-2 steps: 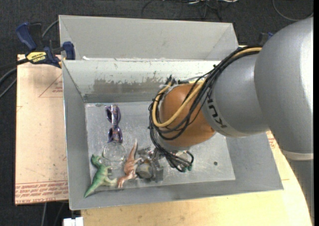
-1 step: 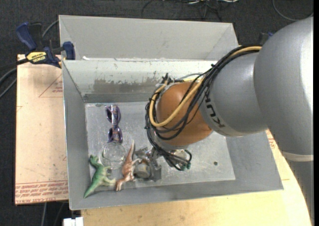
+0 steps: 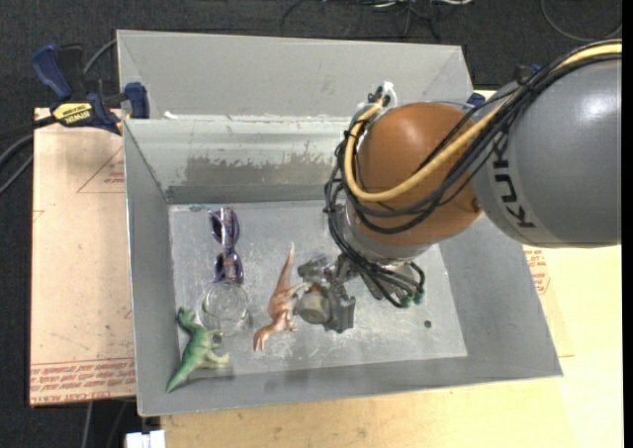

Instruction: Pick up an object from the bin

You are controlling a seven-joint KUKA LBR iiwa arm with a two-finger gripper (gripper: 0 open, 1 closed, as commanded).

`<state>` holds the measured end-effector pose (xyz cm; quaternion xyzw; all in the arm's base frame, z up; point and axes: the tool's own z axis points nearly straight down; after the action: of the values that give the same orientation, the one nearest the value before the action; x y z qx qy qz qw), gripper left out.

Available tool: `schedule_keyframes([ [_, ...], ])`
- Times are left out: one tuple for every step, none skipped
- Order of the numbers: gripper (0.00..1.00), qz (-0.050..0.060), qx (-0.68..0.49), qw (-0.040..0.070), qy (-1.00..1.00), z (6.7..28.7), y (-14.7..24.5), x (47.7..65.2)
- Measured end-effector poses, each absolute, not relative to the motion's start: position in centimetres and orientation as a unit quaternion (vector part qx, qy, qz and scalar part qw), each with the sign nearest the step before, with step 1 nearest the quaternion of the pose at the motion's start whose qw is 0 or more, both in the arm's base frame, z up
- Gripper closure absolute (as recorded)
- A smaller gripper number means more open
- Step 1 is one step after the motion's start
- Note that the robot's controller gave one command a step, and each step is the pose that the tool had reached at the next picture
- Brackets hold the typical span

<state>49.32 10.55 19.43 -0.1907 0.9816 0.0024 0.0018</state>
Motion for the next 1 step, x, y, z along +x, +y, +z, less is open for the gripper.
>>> schedule_keyframes([
  [1.0, 0.002, -0.191, 0.002, 0.982, 19.42, 10.54, 49.31],
])
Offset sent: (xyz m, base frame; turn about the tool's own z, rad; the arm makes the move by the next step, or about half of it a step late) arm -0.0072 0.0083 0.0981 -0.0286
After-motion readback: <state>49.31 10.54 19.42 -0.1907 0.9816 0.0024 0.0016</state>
